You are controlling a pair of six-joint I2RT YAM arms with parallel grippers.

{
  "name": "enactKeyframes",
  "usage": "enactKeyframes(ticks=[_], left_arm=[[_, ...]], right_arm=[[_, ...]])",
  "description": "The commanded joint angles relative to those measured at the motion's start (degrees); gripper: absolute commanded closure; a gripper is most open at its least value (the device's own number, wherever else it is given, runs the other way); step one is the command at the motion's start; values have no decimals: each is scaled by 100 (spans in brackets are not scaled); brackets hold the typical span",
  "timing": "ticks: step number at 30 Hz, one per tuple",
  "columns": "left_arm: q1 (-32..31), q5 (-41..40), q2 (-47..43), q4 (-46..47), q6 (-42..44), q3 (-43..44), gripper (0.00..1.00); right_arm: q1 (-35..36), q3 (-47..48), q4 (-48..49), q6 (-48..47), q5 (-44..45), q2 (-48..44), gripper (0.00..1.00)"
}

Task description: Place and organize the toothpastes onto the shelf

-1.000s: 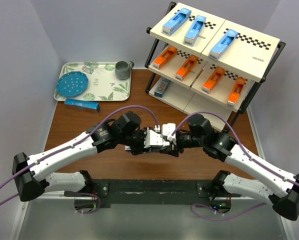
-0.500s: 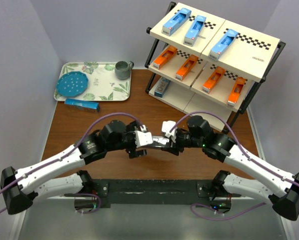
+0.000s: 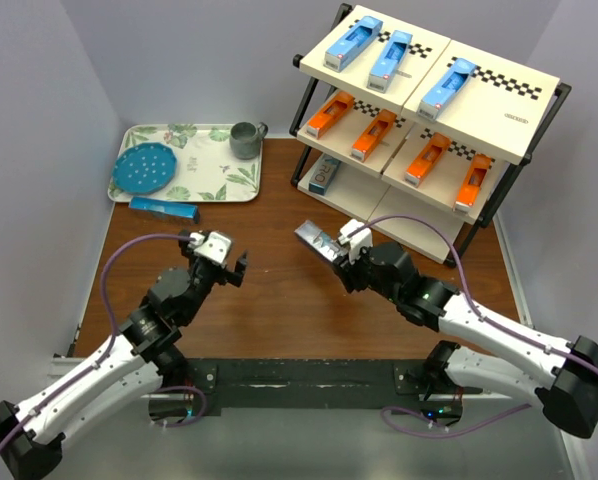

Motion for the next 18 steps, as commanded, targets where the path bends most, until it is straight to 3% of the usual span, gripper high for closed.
enactKeyframes(ticks=[1, 9, 13, 18], left_arm=[[40, -1768, -527, 884, -586, -533, 0], [49, -2929, -660, 1158, -375, -665, 0], [58, -3167, -677, 1167, -349, -674, 0], [58, -3159, -809, 1237, -217, -779, 0]], right_arm=[[11, -152, 1569, 959, 1959, 257, 79], [310, 67, 2503, 2004, 4297, 1496, 78], [336, 768, 1926, 3093, 5308, 2349, 77], [345, 1578, 773, 5247, 6363, 3386, 71]])
